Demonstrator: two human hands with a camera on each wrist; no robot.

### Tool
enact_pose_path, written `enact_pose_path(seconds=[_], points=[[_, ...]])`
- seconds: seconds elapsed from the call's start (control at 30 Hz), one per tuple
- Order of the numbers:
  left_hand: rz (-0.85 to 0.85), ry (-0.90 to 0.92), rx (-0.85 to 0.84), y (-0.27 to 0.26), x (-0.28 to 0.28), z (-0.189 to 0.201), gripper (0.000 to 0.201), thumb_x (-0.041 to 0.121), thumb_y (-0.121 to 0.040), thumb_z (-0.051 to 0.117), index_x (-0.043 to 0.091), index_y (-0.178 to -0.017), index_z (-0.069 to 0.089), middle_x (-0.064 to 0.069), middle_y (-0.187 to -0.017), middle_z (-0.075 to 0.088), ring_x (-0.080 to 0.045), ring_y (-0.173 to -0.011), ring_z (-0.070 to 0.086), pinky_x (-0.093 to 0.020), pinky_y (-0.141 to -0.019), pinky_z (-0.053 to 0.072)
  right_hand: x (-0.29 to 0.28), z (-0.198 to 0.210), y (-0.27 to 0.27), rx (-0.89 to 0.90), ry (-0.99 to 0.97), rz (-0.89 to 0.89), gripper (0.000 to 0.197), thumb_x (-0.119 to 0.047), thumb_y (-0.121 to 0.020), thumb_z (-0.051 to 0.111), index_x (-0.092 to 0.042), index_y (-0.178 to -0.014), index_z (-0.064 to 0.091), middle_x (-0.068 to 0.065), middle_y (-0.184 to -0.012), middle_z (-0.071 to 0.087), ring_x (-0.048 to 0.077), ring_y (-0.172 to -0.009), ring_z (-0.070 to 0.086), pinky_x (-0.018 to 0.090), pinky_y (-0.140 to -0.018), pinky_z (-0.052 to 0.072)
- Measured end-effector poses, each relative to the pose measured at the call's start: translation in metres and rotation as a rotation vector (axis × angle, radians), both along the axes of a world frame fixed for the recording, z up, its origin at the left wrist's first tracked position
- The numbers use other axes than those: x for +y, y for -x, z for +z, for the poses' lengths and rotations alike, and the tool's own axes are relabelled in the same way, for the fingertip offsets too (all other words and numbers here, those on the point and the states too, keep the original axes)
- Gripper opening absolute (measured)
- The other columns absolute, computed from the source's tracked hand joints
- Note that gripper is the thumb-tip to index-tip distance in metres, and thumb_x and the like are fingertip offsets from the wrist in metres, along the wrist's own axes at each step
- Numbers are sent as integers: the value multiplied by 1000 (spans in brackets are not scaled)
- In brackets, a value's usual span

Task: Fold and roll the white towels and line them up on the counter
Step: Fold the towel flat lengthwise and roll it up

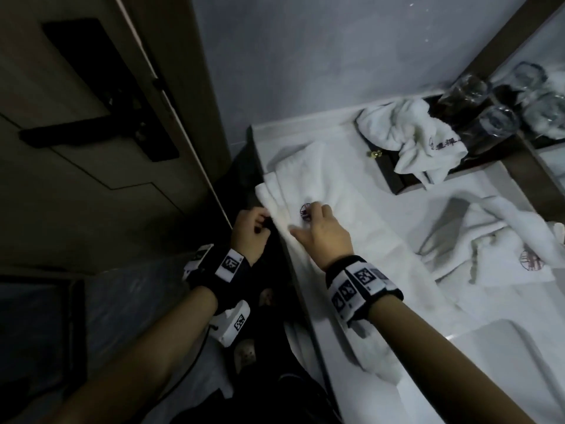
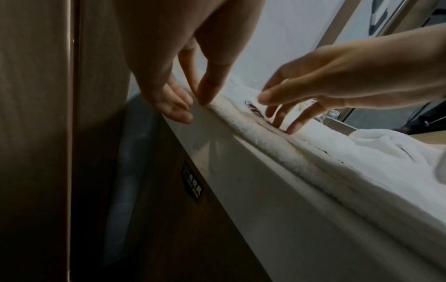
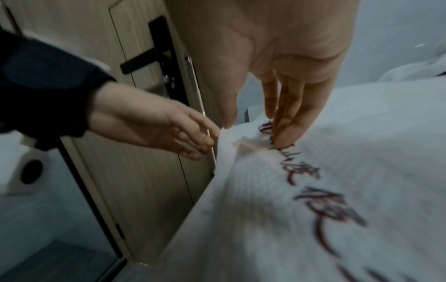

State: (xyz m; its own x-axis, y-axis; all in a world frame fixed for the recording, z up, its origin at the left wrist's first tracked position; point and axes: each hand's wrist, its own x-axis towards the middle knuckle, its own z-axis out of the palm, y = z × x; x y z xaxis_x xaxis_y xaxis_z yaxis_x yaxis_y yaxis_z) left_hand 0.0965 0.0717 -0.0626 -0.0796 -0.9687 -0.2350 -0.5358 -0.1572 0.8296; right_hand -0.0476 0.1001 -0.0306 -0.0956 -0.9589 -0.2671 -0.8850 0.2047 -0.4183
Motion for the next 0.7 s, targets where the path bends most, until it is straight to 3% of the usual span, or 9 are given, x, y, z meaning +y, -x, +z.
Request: enact_pose_path(seconds=[0.03,0.13,0.27,0.3,0.37,0.43,0.5,0.6,0.7], points=[[-11,18,-13,-1,1,2,38,-13,-77,51,-2,-113,56,-24,-113,48,-30,-100,52,-23,-89,42,-6,-5,-5,48,-25,6,56,-38,-87,57,-4,-128,36,15,-122,46,33,-108,51,39,-74,45],[-29,71,-25,-3,0,8,39,-11,-79,51,-2,-118,53,-22,-123,41,-31,-115,46,-38,-101,40,-14,-13,-17,148,-68,-2,53,-27,-82,58,1,-122,37,17,-117,49,33,-107,51,37,-74,45],[-86,40,-57,3,-14,8,26,-3,-85,52,-7,-109,62,-26,-122,47,-34,-117,47,-35,-105,35,-11,-3,-24,485,3,102,29,-17,-64,74,-3,-88,66,7,-76,65,17,-63,64,23,-48,47],[-65,-10,-52,5,-18,6,25,3,-86,54,-8,-107,63,-27,-120,50,-34,-115,49,-31,-103,36,-12,-2,-23,474,-32,90,27,-14,-71,69,-3,-95,64,9,-82,65,19,-69,65,25,-52,48],[-12,-77,20,9,-26,4,27,11,-84,56,-10,-97,66,-29,-106,60,-35,-104,57,-29,-89,43,-14,-9,-16,279,-64,89,30,-9,-88,48,1,-116,48,16,-109,57,30,-95,60,35,-72,46],[79,-121,141,13,-32,3,21,8,-85,58,-10,-92,66,-30,-98,65,-32,-90,61,-23,-74,42,-10,-12,-8,105,-28,71,30,-8,-89,47,1,-118,46,18,-116,52,36,-100,55,39,-75,42],[169,-204,240,16,-37,2,24,13,-88,57,-9,-93,62,-29,-99,64,-25,-82,58,-23,-75,42,0,-9,-6,-3,18,91,28,-6,-86,51,2,-113,51,20,-111,53,38,-94,55,39,-72,40],[224,-306,356,18,-41,0,26,17,-94,47,-7,-94,57,-24,-92,63,-33,-90,61,-47,-90,51,9,-11,1,-183,-15,97,14,-8,-85,59,0,-97,56,15,-98,55,32,-86,55,36,-71,37],[237,-301,333,14,-41,-5,26,9,-95,42,-8,-80,54,-17,-81,56,-29,-85,56,-56,-89,49,6,-13,8,-418,-64,-138,11,-5,-75,71,-5,-77,60,0,-74,54,16,-72,52,20,-65,38]])
